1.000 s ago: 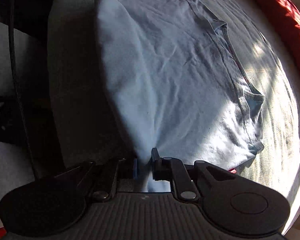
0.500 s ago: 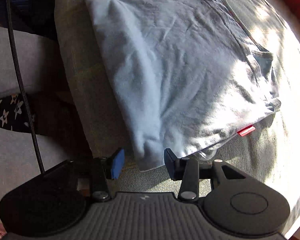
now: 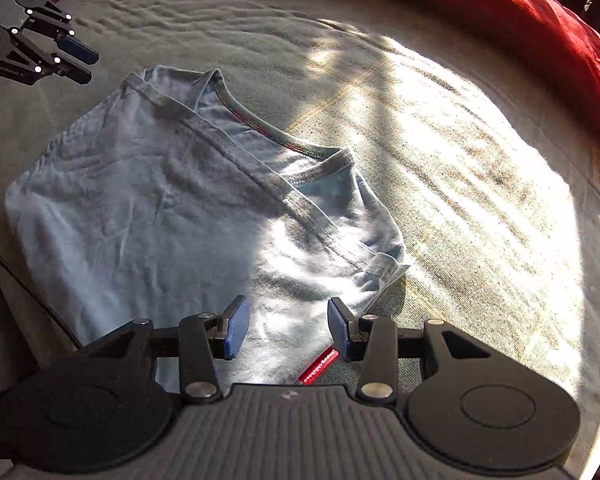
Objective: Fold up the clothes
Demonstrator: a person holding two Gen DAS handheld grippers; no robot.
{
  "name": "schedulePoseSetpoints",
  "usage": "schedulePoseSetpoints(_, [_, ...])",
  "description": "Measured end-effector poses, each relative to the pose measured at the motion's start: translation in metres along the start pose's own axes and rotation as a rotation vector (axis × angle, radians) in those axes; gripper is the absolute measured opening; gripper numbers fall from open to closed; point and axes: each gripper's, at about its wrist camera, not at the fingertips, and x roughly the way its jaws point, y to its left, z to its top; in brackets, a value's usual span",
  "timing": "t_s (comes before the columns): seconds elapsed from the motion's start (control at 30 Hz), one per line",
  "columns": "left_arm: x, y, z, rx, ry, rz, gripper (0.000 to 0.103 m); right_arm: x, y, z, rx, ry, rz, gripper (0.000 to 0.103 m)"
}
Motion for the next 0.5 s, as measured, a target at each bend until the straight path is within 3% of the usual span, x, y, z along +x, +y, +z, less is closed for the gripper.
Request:
schedulePoseSetpoints(0.2, [0.049,0.022,-0.005,-0.146,0.057,0.010,0.028,0.015,-0.018,0.004,0.113,-0.038,-0.026,0.043])
schedulePoseSetpoints(0.3, [0.056,0.025,-0.009,-0.186,0.045,0.022,0.028,0.021,-0.024,0.004,0.166,-0.052,-0.026,0.041])
schedulePoseSetpoints(0.5, [0.063,0.032,-0.013,-0.285,0.043,-0.034,0.029,0.025,-0.035,-0.001,0.268,-0.076,-0.002,0.041])
